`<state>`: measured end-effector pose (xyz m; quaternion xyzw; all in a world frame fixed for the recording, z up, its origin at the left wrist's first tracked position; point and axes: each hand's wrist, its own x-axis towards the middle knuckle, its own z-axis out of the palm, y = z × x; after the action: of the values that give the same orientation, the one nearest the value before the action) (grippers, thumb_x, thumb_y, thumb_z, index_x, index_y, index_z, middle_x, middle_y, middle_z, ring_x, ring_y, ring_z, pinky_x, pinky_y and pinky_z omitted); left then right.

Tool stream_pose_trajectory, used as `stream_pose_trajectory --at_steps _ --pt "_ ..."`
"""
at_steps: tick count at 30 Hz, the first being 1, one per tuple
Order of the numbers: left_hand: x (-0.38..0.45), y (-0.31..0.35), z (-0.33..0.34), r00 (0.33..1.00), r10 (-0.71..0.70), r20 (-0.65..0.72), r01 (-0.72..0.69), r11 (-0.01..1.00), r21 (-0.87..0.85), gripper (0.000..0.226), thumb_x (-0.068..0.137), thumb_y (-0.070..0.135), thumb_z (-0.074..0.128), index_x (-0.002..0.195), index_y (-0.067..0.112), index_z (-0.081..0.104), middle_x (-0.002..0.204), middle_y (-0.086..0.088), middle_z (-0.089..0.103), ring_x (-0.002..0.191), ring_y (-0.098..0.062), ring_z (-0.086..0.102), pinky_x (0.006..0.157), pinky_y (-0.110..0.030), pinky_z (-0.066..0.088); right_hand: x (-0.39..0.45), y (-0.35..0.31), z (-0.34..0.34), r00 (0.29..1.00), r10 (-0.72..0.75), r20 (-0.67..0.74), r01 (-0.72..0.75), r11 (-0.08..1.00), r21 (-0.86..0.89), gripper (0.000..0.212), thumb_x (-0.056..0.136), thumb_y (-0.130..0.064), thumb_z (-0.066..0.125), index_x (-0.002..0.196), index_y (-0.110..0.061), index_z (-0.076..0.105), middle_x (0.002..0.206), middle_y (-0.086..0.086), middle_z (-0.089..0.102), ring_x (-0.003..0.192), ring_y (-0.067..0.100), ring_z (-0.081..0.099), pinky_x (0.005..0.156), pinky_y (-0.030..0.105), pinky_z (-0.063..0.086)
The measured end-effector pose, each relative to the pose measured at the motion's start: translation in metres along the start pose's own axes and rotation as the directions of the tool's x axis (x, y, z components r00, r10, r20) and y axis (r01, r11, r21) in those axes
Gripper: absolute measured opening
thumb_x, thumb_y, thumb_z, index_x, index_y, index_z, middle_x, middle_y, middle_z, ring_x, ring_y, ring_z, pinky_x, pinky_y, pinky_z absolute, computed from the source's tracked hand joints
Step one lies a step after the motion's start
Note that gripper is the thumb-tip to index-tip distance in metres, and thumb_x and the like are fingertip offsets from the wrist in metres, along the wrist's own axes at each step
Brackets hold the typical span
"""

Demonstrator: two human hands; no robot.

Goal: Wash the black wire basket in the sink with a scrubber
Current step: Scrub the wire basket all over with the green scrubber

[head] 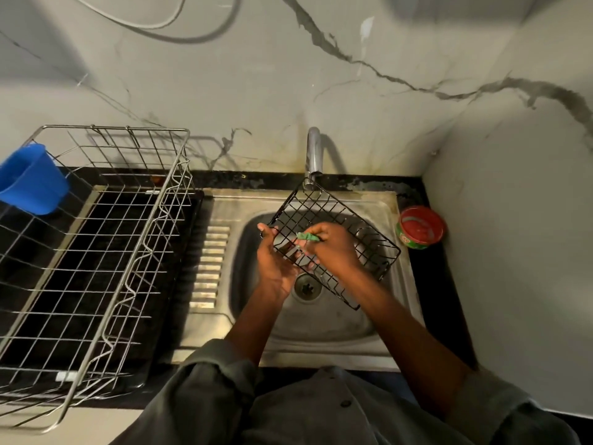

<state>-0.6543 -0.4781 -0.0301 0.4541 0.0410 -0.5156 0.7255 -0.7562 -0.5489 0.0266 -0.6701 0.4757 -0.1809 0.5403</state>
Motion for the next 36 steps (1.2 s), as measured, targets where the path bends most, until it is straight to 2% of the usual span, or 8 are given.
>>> stream_pose_trajectory --at_steps 3,8,13,17,19,26,31,36 --pt "-0.002 0.001 0.005 1.000 -0.004 -0.002 0.004 1.000 0.018 0.068 0.080 0.077 0.066 0.124 0.025 0.059 0.136 -0.022 0.062 0.117 -0.039 0.063 0.098 -0.073 0.042 0.012 0.001 0.008 0.999 0.026 -0.036 -0.027 0.999 -0.031 0.020 0.080 -0.010 0.084 0.096 -0.016 0.075 0.092 -0.005 0.075 0.087 0.011 0.071 0.077 0.028 0.059" --pt "-0.008 0.002 0.009 1.000 -0.020 0.010 0.019 0.998 0.060 0.071 0.086 0.076 0.057 0.126 0.018 0.064 0.123 -0.016 0.071 0.118 -0.040 0.065 0.088 -0.064 0.056 0.018 -0.002 0.025 0.999 0.029 0.013 -0.029 0.999 -0.028 0.010 0.086 -0.014 0.078 0.090 -0.023 0.076 0.087 -0.004 0.076 0.084 0.014 0.073 0.077 0.040 0.062" --pt "-0.010 0.009 0.008 1.000 -0.014 0.023 0.013 0.998 0.053 0.061 0.098 0.070 0.047 0.078 0.024 0.083 0.098 -0.008 0.079 0.107 -0.031 0.069 0.088 -0.051 0.054 0.011 -0.002 0.036 0.998 -0.018 0.052 0.021 0.998 -0.061 0.020 0.088 -0.012 0.076 0.104 -0.022 0.074 0.097 -0.006 0.075 0.092 0.009 0.071 0.085 0.037 0.061" --pt "-0.014 0.011 0.005 1.000 -0.002 0.029 0.001 0.999 0.053 0.055 0.096 0.071 0.050 0.104 0.024 0.077 0.108 -0.013 0.076 0.117 -0.038 0.067 0.105 -0.072 0.042 0.008 -0.008 0.033 0.997 -0.013 -0.075 0.009 0.999 -0.052 0.021 0.085 -0.014 0.080 0.093 -0.026 0.065 0.093 -0.009 0.070 0.088 0.008 0.067 0.075 0.026 0.055" --pt "-0.020 0.011 0.006 0.999 0.017 0.046 -0.020 0.997 0.073 0.050 0.094 0.071 0.052 0.094 0.027 0.077 0.108 -0.014 0.074 0.114 -0.039 0.066 0.104 -0.075 0.039 0.008 -0.007 0.030 0.985 0.015 -0.170 -0.018 1.000 -0.018 0.013 0.089 -0.018 0.076 0.092 -0.022 0.065 0.091 -0.007 0.070 0.083 0.010 0.068 0.071 0.028 0.055" --pt "-0.024 0.011 -0.005 0.997 0.014 0.078 -0.025 0.990 0.141 0.062 0.080 0.079 0.059 0.101 0.023 0.076 0.118 -0.018 0.074 0.118 -0.042 0.065 0.106 -0.074 0.040 -0.004 -0.005 0.028 0.988 0.071 0.136 -0.096 0.977 0.190 0.021 0.088 -0.003 0.074 0.107 -0.012 0.074 0.095 0.002 0.077 0.086 0.014 0.073 0.074 0.028 0.061" --pt "-0.035 0.014 -0.005 0.995 0.044 0.091 -0.058 0.986 0.159 0.057 0.084 0.079 0.059 0.096 0.024 0.072 0.108 -0.014 0.074 0.109 -0.038 0.063 0.099 -0.066 0.046 -0.003 0.001 0.027 0.994 0.079 0.070 -0.088 0.987 0.134 0.010 0.093 -0.019 0.074 0.098 -0.012 0.077 0.088 0.003 0.078 0.083 0.017 0.075 0.077 0.034 0.064" --pt "-0.040 0.011 -0.003 0.996 0.019 0.082 -0.027 0.995 0.097 0.081 0.078 0.082 0.067 0.126 0.016 0.066 0.132 -0.020 0.065 0.122 -0.041 0.059 0.086 -0.055 0.055 -0.003 -0.001 0.035 0.995 0.030 -0.096 -0.021 0.995 0.100 0.016 0.085 -0.004 0.076 0.092 -0.018 0.076 0.088 -0.004 0.076 0.084 0.014 0.073 0.075 0.031 0.061"
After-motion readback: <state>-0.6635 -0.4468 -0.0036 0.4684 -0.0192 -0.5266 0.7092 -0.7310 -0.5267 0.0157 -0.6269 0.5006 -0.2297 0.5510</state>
